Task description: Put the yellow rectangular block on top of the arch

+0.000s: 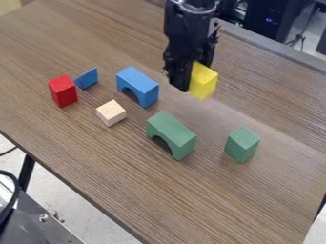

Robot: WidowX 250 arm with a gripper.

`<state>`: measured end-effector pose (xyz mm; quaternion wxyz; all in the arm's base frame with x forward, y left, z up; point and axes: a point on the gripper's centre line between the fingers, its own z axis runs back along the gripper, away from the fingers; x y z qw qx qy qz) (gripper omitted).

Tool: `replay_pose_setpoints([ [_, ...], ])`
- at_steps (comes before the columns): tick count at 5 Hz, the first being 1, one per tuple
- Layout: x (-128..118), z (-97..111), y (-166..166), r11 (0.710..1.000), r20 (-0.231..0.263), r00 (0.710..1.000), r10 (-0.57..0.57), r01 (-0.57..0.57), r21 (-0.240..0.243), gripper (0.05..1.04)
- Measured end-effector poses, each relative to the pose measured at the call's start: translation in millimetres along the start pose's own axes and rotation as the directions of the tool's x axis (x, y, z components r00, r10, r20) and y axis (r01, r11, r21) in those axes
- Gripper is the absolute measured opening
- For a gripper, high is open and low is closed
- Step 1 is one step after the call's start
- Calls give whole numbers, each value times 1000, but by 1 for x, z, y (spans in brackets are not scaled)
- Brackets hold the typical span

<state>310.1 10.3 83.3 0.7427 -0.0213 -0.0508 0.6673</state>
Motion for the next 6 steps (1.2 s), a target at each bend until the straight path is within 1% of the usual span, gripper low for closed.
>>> replay_pose_setpoints([
  [1,19,0,7,999,-36,999,-27,27,17,584],
  [2,36,-4,20,995,-55,996,-69,73,70,584],
  [3,49,-10,27,989,-58,994,-90,96,109,584],
  [4,56,-13,27,987,-56,993,-102,108,116,584],
  [5,64,-20,26,987,-74,992,-100,108,121,584],
  [6,68,-24,22,989,-89,993,-78,88,117,584],
])
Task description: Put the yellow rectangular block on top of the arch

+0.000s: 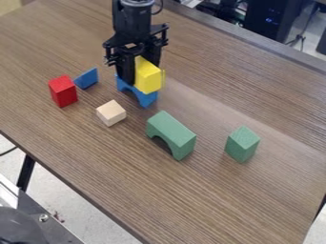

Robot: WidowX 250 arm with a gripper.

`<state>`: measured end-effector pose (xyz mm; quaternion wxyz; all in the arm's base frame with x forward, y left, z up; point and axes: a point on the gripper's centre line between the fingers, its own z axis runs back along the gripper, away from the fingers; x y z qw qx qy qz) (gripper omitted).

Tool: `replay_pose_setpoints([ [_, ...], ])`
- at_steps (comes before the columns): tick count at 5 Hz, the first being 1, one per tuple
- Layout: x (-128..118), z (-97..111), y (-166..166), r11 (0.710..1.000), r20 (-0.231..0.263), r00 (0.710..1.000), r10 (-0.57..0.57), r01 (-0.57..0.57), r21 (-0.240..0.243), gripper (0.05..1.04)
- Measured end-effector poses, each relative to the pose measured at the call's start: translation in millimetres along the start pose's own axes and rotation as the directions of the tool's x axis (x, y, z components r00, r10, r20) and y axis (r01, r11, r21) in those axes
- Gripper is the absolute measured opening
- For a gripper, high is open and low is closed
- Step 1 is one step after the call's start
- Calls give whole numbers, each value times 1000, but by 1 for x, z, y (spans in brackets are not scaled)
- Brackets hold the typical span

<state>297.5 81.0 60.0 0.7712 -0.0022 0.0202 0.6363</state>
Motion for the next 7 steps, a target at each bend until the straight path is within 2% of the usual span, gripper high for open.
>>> replay_pose_setpoints([
  [3,10,-4,-8,1000,-2,1000,26,-26,-15,584],
  [4,11,-5,-9,1000,0,1000,26,-26,-7,584],
  [7,17,-7,-5,999,40,999,36,-37,4,584],
])
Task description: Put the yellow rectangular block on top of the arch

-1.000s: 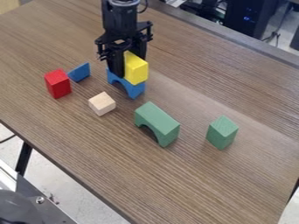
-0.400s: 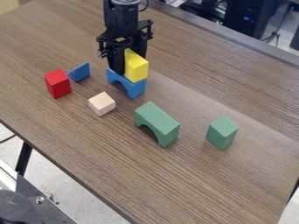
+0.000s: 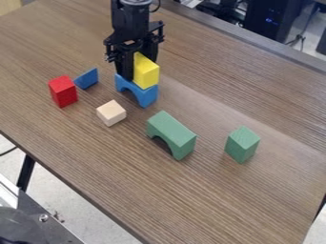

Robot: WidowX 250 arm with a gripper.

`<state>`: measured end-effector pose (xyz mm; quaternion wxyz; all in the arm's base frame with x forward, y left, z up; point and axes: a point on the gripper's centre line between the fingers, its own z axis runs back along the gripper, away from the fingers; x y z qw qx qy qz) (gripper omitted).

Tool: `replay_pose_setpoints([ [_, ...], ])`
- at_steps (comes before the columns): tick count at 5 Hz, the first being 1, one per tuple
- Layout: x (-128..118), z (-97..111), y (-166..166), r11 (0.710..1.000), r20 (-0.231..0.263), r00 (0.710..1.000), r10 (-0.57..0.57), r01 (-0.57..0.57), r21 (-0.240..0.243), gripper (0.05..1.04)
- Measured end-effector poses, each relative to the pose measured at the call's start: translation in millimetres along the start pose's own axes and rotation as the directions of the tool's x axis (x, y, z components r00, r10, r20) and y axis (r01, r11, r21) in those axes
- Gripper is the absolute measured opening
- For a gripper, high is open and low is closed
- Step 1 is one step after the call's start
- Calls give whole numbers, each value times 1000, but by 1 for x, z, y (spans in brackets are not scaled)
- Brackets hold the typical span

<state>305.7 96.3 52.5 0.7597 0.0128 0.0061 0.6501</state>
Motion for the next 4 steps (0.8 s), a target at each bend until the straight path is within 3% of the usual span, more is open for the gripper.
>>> replay_pose_setpoints([
  [2,-2,0,8,998,22,997,69,-69,-10,584],
  [3,-5,-1,8,996,23,996,89,-88,-15,660],
  [4,-8,-2,9,996,12,996,93,-93,-11,947],
])
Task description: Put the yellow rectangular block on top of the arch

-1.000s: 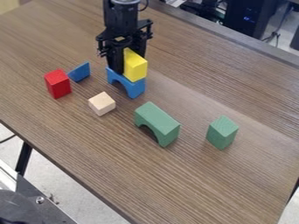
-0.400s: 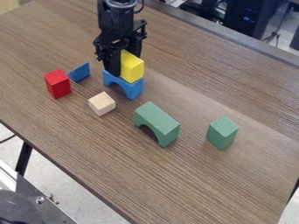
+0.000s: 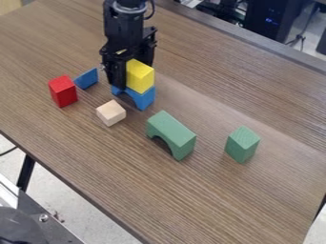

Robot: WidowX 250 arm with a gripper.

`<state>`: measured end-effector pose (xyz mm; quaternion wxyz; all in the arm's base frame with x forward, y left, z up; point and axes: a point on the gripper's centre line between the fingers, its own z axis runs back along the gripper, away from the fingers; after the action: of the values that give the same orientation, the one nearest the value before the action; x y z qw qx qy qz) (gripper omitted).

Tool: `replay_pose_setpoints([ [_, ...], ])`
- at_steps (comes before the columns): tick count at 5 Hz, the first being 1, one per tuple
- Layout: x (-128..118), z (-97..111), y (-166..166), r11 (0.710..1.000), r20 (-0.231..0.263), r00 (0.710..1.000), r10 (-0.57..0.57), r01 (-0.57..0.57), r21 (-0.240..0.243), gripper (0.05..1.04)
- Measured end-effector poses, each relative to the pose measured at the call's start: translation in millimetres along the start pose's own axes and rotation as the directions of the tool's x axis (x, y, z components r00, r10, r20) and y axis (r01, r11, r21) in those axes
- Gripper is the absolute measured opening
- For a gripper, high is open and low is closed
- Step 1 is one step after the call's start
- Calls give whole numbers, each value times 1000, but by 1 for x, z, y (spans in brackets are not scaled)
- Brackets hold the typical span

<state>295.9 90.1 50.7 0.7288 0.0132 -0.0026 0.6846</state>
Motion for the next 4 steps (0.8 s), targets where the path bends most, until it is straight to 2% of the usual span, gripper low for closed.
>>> replay_pose_setpoints([
  [1,-1,0,-1,1000,-11,1000,7,-7,-7,1000],
  [2,-3,0,-2,1000,-22,1000,14,-14,-12,999],
  [3,-6,0,-5,999,-43,999,-29,28,-35,999],
  [4,-6,39,-14,991,47,995,-90,94,-91,999],
])
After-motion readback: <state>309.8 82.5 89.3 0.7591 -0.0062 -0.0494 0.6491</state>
